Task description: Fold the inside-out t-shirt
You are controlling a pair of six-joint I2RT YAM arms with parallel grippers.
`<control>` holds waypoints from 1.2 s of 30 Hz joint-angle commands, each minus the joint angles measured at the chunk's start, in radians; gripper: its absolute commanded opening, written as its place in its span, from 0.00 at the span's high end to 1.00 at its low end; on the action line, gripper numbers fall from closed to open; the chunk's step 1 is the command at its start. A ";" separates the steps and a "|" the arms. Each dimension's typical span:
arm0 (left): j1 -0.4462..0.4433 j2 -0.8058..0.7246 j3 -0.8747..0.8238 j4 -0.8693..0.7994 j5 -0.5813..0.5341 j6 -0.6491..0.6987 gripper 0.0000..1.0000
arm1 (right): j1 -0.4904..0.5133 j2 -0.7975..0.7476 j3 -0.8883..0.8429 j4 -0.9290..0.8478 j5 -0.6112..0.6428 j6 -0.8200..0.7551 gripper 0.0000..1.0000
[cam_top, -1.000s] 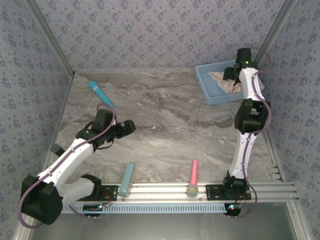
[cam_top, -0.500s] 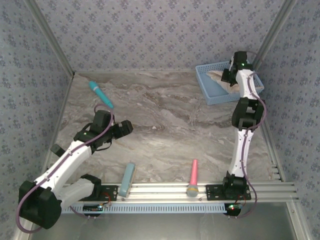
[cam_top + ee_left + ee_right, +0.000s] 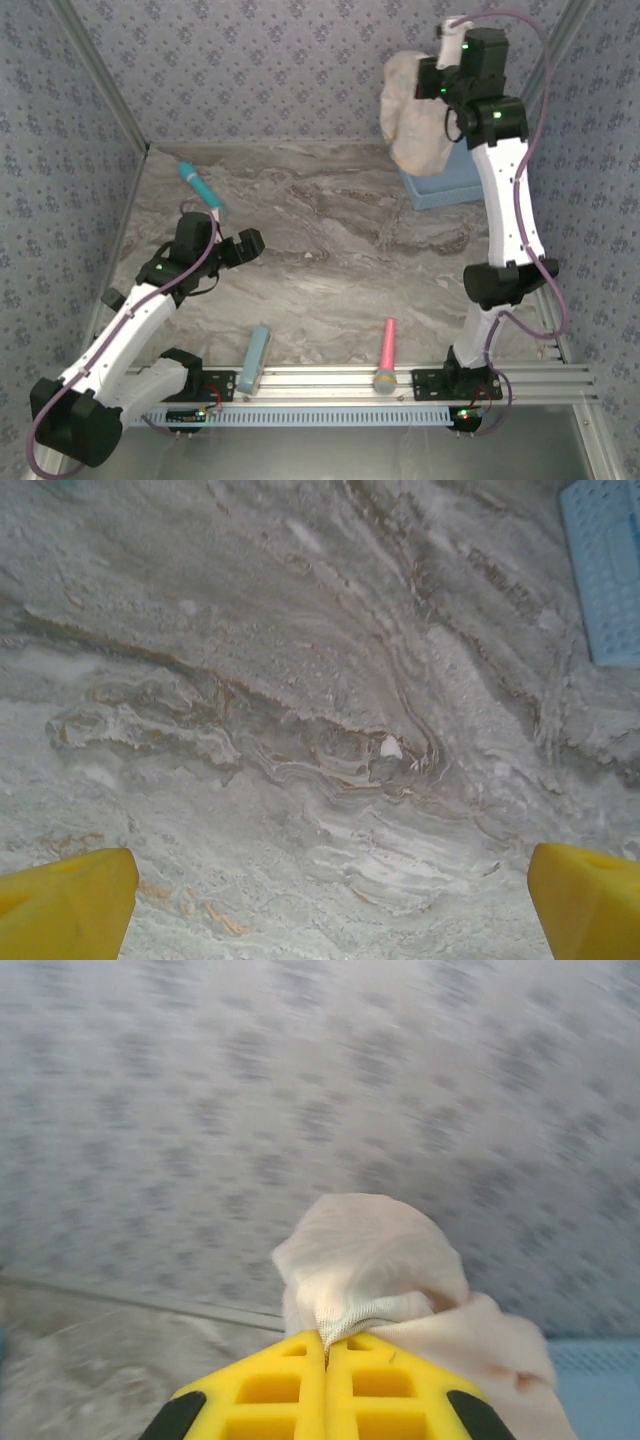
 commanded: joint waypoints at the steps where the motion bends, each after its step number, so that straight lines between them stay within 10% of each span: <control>1: 0.046 -0.063 0.034 -0.058 0.026 0.032 0.00 | 0.163 -0.062 -0.081 -0.085 0.009 -0.112 0.89; 7: 0.204 -0.103 0.000 -0.125 0.133 0.006 0.00 | 0.405 -0.131 -0.594 0.027 -0.063 -0.030 0.47; 17: 0.248 0.010 -0.026 -0.020 0.385 0.036 0.03 | 0.336 -0.054 -0.780 -0.083 -0.072 0.080 0.36; 28: 0.040 0.325 0.121 -0.016 0.271 0.074 0.06 | 0.259 0.132 -0.886 0.034 -0.142 0.193 0.33; 31: 0.021 0.366 0.127 0.001 0.268 0.067 0.06 | 0.231 0.151 -0.928 0.101 -0.212 0.209 0.43; 36: 0.020 0.410 0.172 -0.029 0.253 0.072 0.05 | 0.192 0.139 -0.962 0.183 -0.314 0.250 0.91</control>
